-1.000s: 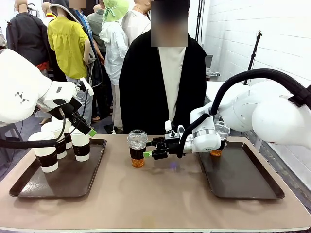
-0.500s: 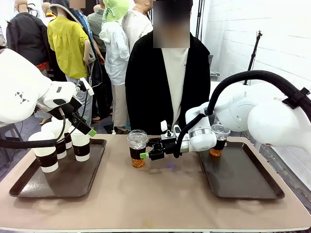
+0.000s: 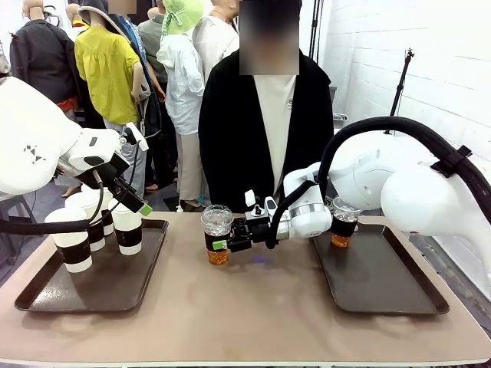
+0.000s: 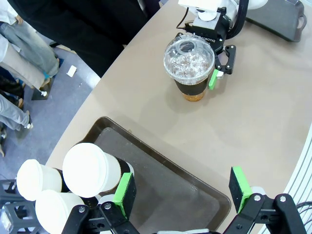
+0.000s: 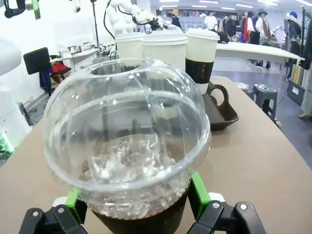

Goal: Distribute the coffee onto the tray.
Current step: Pick up another iced Americano from the middle of the table and place it on the right Handle tray.

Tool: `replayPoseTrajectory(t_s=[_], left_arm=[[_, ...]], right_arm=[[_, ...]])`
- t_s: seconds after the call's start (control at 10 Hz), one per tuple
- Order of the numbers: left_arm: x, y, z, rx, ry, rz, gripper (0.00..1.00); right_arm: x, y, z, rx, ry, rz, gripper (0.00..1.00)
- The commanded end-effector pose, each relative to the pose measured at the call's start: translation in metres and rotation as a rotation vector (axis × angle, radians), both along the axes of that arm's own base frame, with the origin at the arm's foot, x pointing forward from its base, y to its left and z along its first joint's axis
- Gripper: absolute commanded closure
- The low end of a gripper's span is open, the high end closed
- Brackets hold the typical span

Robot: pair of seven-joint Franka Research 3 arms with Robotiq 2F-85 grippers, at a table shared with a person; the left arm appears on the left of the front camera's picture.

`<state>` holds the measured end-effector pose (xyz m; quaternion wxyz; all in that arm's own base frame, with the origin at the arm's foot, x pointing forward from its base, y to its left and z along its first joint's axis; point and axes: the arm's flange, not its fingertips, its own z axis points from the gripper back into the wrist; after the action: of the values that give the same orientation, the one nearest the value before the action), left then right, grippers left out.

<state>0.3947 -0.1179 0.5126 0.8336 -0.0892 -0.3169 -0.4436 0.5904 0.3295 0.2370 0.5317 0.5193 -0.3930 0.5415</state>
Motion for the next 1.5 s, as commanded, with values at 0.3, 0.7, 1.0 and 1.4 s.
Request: replayPoseTrajectory(t_s=[0.3,0.7,1.0,1.4], left_arm=[[0.001,0.002,-0.002,-0.016,0.010,-0.004,0.00],[0.001,0.002,-0.002,-0.016,0.010,-0.004,0.00],[0.001,0.002,-0.002,-0.016,0.010,-0.004,0.00],[0.001,0.002,-0.002,-0.016,0.010,-0.004,0.00]], right_arm=[[0.003,0.006,0.002,-0.006,0.008,0.047,0.35],[-0.010,0.004,0.024,0.041,0.031,0.081,0.35],[-0.045,-0.027,0.081,0.042,0.041,0.066,0.35],[-0.114,-0.087,0.133,0.037,0.019,-0.005,0.35]])
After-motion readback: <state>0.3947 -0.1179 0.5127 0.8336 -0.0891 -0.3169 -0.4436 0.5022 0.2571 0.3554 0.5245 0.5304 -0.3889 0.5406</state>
